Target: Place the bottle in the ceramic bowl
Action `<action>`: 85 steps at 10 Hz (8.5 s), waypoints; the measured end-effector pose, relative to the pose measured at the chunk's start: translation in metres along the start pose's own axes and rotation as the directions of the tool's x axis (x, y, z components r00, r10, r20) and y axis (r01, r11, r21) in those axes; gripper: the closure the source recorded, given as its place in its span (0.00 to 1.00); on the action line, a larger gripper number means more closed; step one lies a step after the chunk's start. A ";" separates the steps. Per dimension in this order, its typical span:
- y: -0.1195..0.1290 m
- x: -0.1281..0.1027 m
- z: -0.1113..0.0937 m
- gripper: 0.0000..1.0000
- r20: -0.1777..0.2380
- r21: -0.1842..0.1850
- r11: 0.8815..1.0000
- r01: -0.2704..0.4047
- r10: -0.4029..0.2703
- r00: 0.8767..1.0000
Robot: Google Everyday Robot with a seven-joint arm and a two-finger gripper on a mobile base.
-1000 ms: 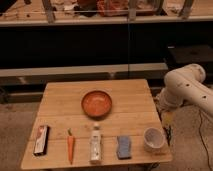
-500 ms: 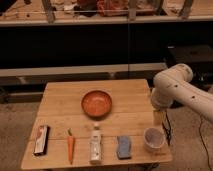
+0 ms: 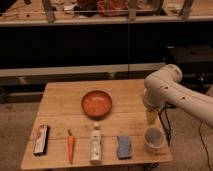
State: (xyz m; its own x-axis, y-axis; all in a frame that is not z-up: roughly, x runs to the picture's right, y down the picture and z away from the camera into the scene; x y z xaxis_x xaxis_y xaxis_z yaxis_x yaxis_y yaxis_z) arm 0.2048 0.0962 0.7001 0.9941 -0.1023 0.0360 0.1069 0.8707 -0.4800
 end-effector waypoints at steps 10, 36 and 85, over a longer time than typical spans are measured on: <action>-0.012 -0.053 0.006 0.20 0.013 0.066 0.964 0.258 -0.259 0.966; -0.015 -0.177 0.041 0.20 0.098 0.223 0.597 0.771 -0.800 0.591; 0.074 -0.246 0.103 0.20 0.103 0.283 0.048 0.958 -0.994 0.020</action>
State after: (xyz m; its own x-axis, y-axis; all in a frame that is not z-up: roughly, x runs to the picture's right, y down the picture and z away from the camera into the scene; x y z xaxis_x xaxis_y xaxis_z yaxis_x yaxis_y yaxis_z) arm -0.0302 0.2351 0.7464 -0.0847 -0.8183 0.5685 0.9625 0.0803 0.2590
